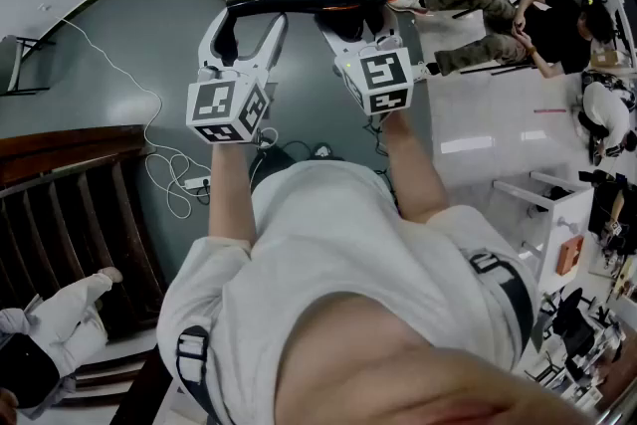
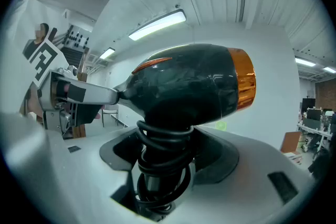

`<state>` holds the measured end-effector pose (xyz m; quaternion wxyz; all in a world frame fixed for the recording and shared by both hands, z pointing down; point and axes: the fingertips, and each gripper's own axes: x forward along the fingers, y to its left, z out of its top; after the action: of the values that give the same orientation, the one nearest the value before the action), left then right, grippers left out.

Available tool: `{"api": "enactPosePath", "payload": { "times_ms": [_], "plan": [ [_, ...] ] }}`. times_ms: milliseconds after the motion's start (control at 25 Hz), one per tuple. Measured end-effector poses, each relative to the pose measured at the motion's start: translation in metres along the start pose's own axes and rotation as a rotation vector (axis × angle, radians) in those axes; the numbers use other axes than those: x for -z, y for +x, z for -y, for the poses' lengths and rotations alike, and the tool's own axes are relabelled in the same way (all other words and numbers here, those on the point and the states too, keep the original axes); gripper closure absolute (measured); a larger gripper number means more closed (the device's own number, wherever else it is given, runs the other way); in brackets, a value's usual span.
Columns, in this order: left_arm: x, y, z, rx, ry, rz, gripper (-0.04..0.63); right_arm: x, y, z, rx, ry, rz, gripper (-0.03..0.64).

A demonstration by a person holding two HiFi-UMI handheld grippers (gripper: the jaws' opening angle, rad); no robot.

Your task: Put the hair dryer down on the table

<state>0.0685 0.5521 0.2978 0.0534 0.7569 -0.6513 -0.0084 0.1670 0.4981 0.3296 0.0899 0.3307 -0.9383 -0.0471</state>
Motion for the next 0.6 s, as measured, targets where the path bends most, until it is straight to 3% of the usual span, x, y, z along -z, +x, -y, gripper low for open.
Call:
{"api": "enactPosePath", "payload": {
  "times_ms": [600],
  "plan": [
    [0.018,0.010,0.004,0.012,-0.017,-0.037,0.245,0.019,0.000,0.006,0.009,0.009,-0.032,0.336]
  ]
}}
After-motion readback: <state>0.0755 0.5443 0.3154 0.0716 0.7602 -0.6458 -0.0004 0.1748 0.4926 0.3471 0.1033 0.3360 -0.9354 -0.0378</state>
